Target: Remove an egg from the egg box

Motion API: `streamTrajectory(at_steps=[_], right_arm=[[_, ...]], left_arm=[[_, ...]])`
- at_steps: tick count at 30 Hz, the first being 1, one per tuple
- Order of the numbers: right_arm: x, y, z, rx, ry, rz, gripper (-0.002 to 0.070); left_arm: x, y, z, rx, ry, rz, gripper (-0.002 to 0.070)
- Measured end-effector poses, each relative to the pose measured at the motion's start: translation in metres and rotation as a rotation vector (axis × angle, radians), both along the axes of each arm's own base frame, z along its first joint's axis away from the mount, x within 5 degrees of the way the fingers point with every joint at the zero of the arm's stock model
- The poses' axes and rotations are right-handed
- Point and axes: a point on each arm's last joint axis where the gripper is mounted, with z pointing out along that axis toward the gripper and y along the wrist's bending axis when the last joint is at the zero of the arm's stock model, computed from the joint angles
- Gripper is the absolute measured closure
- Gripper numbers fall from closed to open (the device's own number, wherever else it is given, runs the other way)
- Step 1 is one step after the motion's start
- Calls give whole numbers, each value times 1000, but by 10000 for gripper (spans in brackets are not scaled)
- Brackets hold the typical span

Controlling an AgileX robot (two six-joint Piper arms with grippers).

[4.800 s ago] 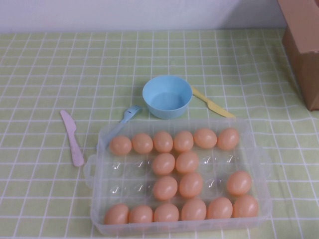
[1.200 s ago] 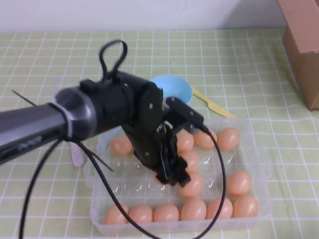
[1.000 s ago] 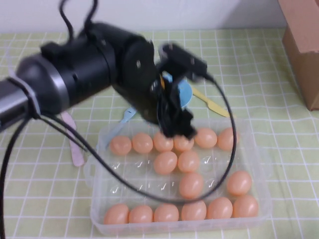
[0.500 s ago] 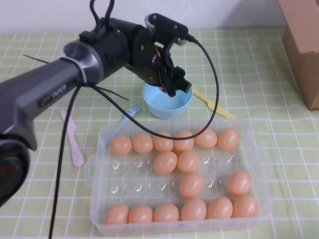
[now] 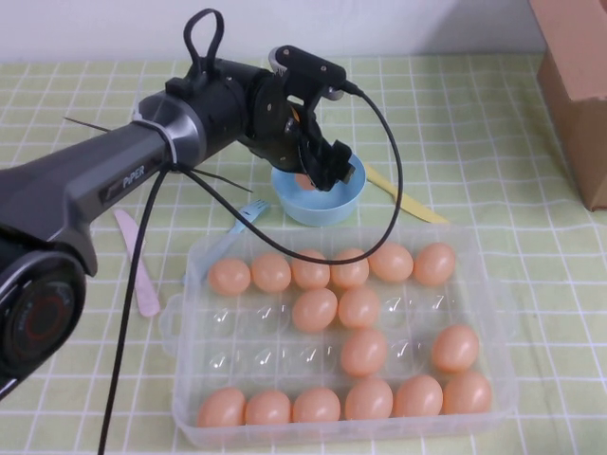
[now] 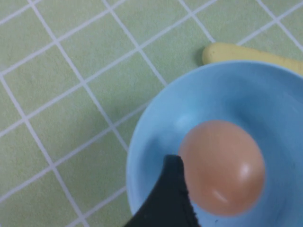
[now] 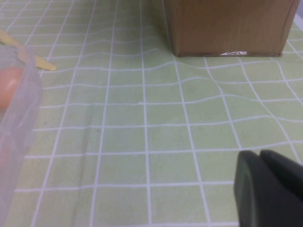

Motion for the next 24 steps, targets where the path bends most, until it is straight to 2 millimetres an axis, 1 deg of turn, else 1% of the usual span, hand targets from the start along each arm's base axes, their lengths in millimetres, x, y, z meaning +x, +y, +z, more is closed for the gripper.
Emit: streamTrajectory(at_steps=[2, 4, 6, 7, 8, 10, 11, 13, 14, 16, 18, 19, 22, 24], right_arm=[[0, 0, 0, 0, 0, 0, 694], [0, 0, 0, 0, 0, 0, 694], [0, 0, 0, 0, 0, 0, 694], [0, 0, 0, 0, 0, 0, 694], [0, 0, 0, 0, 0, 0, 694], [0, 0, 0, 0, 0, 0, 694], [0, 0, 0, 0, 0, 0, 694], [0, 0, 0, 0, 0, 0, 694], [0, 0, 0, 0, 0, 0, 694], [0, 0, 0, 0, 0, 0, 694], [0, 0, 0, 0, 0, 0, 694], [0, 0, 0, 0, 0, 0, 694], [0, 0, 0, 0, 0, 0, 694], [0, 0, 0, 0, 0, 0, 694]], left_arm=[[0, 1, 4, -3, -8, 1, 94], [-4, 1, 16, 2, -34, -6, 92], [-12, 2, 32, 12, -77, -11, 120], [-19, 2, 44, 6, -107, -8, 166], [-25, 4, 51, 6, -134, -9, 209], [-40, 7, 67, -29, -182, -11, 337], [-49, 10, 74, -60, -215, -9, 437], [-69, 20, 82, -91, -259, -22, 564], [-79, 26, 83, -111, -283, -28, 603], [-99, 39, 83, -145, -321, -38, 642], [-124, 53, 80, -184, -361, -49, 662], [-134, 59, 79, -209, -388, -55, 666], [-172, 83, 74, -275, -454, -67, 673], [-196, 98, 76, -322, -500, -68, 673]])
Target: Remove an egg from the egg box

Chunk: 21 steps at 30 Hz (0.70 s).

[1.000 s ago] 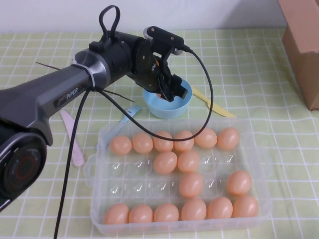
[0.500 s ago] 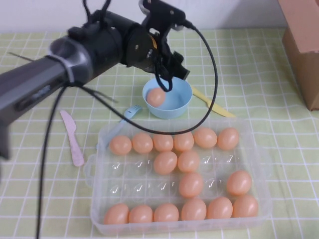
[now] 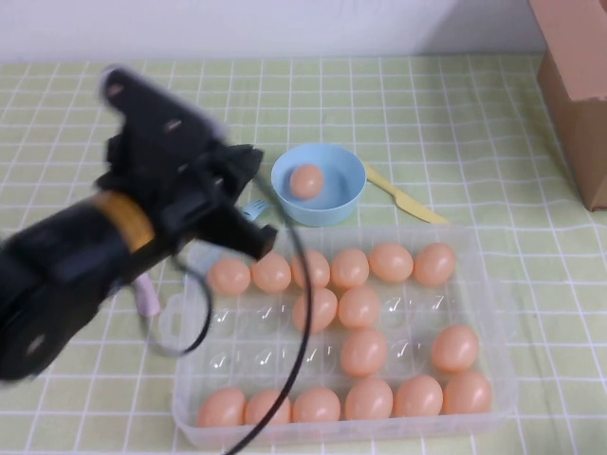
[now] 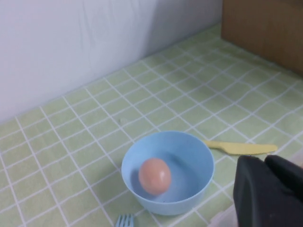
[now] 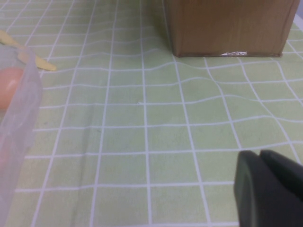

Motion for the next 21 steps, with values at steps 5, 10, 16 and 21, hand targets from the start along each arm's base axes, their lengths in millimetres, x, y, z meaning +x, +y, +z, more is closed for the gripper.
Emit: streamTrajectory(at_steps=[5, 10, 16, 21], right_arm=[[0, 0, 0, 0, 0, 0, 694], [0, 0, 0, 0, 0, 0, 694], [0, 0, 0, 0, 0, 0, 694], [0, 0, 0, 0, 0, 0, 694]], left_arm=[[-47, 32, 12, -106, -73, 8, 675], [-83, 57, 15, -160, -144, 6, 675], [-104, 72, -3, -115, -95, 18, 675], [-112, 79, -6, -98, -77, 28, 675]])
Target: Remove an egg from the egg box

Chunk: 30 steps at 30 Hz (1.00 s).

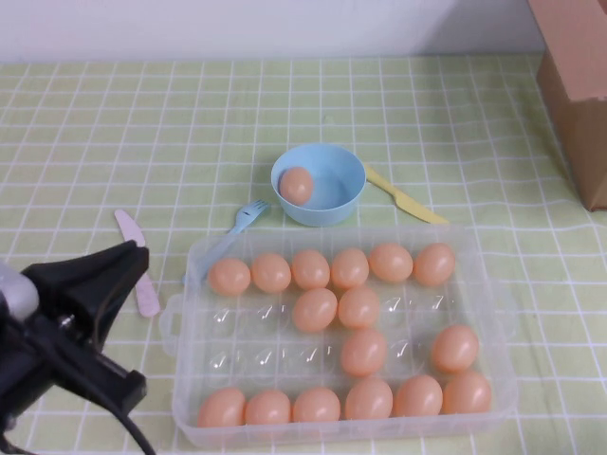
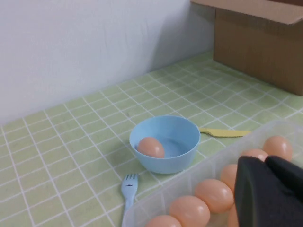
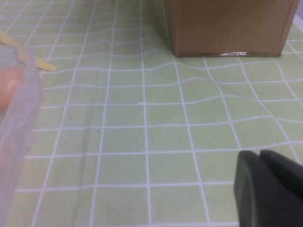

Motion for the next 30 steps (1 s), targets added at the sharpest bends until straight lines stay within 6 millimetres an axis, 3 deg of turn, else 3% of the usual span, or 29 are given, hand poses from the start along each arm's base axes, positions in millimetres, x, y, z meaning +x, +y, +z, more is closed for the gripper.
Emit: streamTrajectory(at_steps=[8, 13, 20, 27, 30], right_arm=[[0, 0, 0, 0, 0, 0, 694], [0, 0, 0, 0, 0, 0, 694], [0, 0, 0, 0, 0, 0, 694], [0, 0, 0, 0, 0, 0, 694], [0, 0, 0, 0, 0, 0, 694]], left_arm=[[-13, 26, 6, -11, -22, 123, 677], [-26, 43, -8, -16, -40, 210, 677], [-58, 72, -54, -58, -122, 438, 677], [-65, 81, -105, -16, -10, 572, 678], [-66, 81, -114, 38, 46, 574, 678]])
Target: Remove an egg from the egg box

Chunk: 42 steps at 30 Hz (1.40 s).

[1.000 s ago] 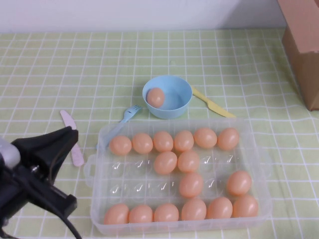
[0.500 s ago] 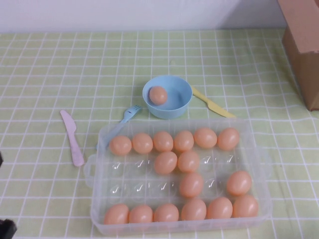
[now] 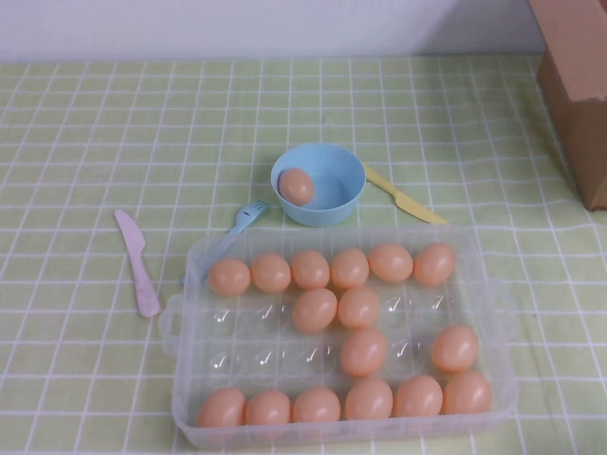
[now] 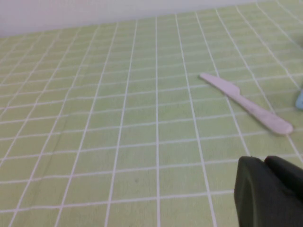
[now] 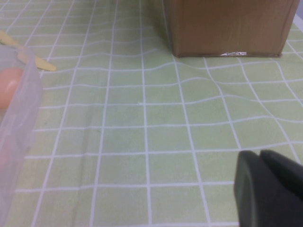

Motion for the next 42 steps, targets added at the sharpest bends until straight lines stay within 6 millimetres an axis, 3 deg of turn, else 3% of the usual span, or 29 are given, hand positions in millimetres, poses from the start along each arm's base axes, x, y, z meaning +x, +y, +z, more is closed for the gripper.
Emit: streamTrajectory(at_steps=[7, 42], right_arm=[[0, 0, 0, 0, 0, 0, 694], [0, 0, 0, 0, 0, 0, 694]], left_arm=[[-2, -2, -9, 100, 96, -47, 678], [-3, -7, -9, 67, 97, -125, 678]])
